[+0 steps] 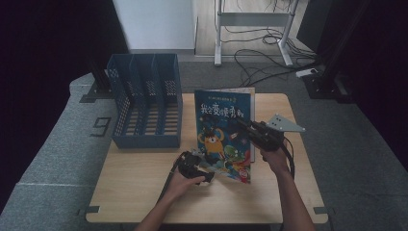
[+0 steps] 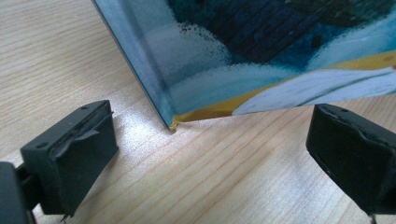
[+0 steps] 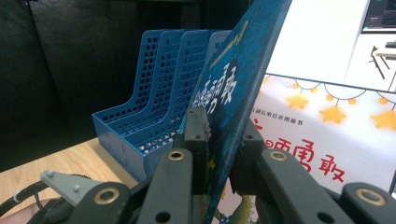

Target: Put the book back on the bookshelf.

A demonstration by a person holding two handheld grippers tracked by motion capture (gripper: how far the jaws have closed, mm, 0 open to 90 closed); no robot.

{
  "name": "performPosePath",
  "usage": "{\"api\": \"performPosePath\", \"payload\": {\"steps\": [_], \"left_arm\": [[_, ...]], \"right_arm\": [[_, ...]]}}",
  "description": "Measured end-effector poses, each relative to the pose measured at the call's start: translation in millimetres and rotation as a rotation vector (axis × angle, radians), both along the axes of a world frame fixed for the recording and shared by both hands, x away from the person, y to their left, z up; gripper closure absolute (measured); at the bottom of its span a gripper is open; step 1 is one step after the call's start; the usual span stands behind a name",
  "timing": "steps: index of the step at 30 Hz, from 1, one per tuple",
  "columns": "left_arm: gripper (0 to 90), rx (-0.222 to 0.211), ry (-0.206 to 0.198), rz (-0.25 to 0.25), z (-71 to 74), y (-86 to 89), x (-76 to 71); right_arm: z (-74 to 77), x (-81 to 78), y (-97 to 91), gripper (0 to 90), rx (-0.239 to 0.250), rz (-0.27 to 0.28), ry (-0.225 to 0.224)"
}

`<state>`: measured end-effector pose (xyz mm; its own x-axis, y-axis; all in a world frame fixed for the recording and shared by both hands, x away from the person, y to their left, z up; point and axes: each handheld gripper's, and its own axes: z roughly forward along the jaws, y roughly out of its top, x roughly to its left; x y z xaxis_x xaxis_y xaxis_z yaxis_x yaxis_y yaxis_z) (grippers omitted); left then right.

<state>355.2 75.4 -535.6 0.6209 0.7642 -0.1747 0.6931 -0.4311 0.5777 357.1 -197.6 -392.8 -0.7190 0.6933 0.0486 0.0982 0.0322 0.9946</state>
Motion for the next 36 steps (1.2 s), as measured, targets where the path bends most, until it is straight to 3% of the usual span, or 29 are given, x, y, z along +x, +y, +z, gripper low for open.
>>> {"api": "performPosePath", "payload": {"steps": [5, 12, 15, 22, 36], "left_arm": [[4.7, -0.009, 0.006, 0.03, 1.2, 3.4, -0.3], [5.6, -0.011, 0.004, 0.032, 1.1, 5.4, -1.4], [5.9, 0.016, -0.018, 0.041, 0.2, 4.9, -2.3], [6.0, 0.012, -0.031, 0.034, 2.8, 5.4, -4.6], [13.1, -0.077, -0.192, 0.097, 30.5, 19.9, -7.6]], "right_arm": [[-1.2, -5.7, -2.8, 79.4, 0.004, 0.009, 0.001], [-0.2, -13.5, -5.0, 79.8, -0.012, 0.028, 0.011], [0.7, -16.4, -7.5, 80.0, -0.033, 0.046, 0.019], [-1.2, -26.1, -12.6, 80.2, -0.053, 0.072, 0.018], [-8.1, -41.2, -17.5, 80.0, -0.049, 0.075, -0.003]]}}
